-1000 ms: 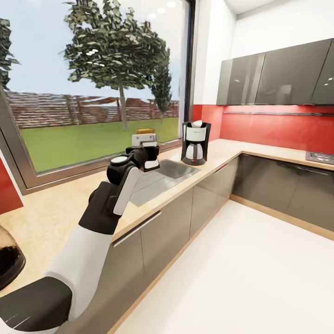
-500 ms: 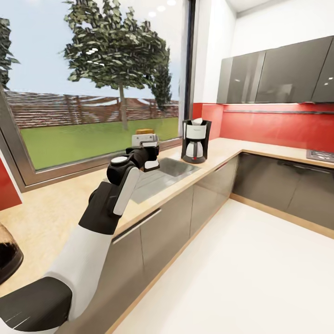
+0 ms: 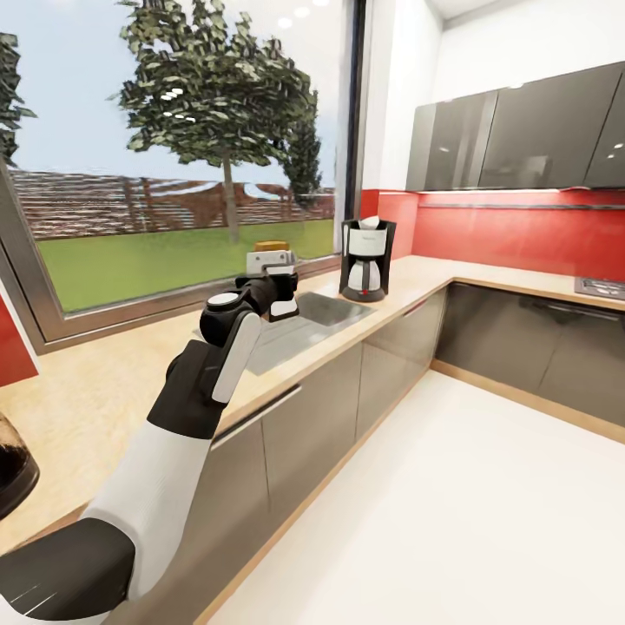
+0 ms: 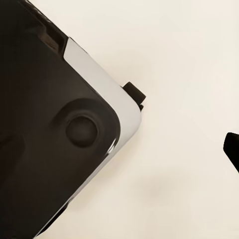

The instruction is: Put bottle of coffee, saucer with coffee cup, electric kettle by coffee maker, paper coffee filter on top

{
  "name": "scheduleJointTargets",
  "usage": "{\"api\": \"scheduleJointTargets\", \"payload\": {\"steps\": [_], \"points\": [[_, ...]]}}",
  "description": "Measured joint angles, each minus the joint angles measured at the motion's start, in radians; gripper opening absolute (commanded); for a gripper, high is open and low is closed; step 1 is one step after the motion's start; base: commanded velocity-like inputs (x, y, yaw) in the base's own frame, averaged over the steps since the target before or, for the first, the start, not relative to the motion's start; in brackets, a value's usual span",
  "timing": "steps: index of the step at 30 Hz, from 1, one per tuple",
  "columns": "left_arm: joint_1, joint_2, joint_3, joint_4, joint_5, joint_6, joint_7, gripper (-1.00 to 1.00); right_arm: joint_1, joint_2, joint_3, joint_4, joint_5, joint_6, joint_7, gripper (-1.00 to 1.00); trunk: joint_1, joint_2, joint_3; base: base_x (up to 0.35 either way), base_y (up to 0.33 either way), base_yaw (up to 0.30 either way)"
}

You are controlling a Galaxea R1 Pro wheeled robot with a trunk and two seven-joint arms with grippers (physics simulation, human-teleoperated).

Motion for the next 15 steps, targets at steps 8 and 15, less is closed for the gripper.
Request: {"api": "scheduleJointTargets", "payload": {"steps": [8, 15], "points": [[0.0, 0.0, 0.0, 0.0, 0.0, 0.0, 0.0, -1.0, 0.0, 0.0, 0.0, 0.0, 0.0, -0.001, 0.0, 1.0, 0.031, -0.056, -0.025, 0.0, 0.0, 0.0], [0.0, 0.0, 0.0, 0.0, 0.0, 0.0, 0.0, -1.0, 0.0, -0.002, 0.0, 0.0, 0.0, -0.002, 0.0, 1.0, 0.058, -0.105, -0.047, 0.0, 0.0, 0.0]]}}
